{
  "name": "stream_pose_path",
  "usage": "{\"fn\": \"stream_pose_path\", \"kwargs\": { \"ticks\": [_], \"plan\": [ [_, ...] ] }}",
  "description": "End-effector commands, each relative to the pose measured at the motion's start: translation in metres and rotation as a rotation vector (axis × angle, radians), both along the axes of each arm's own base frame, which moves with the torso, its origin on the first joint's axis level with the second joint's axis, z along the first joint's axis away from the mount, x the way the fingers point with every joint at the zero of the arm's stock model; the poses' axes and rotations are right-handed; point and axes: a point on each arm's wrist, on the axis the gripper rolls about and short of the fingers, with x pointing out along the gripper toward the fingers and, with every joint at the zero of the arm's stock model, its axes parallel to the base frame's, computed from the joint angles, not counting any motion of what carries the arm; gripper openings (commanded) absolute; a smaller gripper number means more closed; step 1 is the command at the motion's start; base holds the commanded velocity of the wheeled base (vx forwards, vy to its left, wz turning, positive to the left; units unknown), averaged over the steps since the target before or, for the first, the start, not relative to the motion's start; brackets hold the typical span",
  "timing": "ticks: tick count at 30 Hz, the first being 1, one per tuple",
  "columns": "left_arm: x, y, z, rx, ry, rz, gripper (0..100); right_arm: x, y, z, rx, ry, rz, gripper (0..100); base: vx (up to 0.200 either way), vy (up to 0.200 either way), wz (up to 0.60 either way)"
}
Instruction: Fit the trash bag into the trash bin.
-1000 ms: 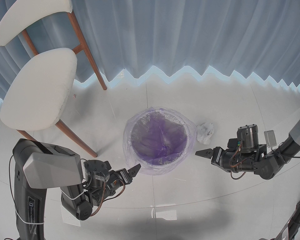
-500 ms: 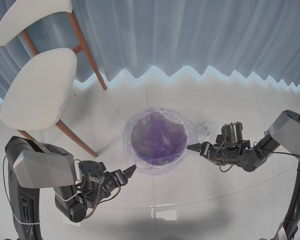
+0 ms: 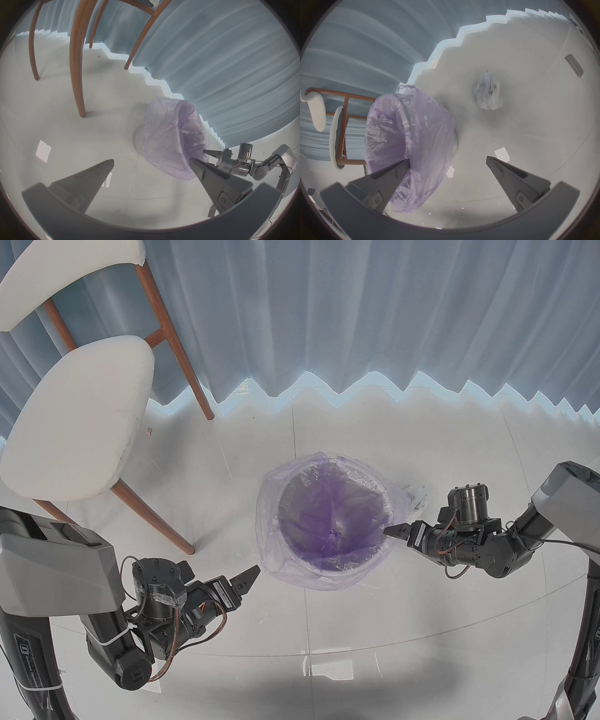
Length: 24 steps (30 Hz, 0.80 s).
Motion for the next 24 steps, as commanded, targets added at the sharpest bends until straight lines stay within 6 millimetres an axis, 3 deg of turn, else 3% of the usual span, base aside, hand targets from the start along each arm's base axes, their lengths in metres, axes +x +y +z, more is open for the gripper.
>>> {"fn": "stream_pose_path", "kwargs": {
  "ticks": [1,16,24],
  "plan": [
    [-0.001,0.001,0.003,-0.004,-0.007,0.004,100,0.002,-0.005,0.004,0.004,-0.013,-0.012,100,0.000,0.000,0.00],
    [-0.001,0.000,-0.002,0.003,0.006,0.000,100,0.001,-0.001,0.023,0.021,-0.065,0.015,100,0.000,0.000,0.00],
    [-0.001,0.001,-0.002,0.005,0.009,0.002,100,0.003,-0.002,0.008,0.013,-0.025,0.009,100,0.000,0.000,0.00]
  ]
}}
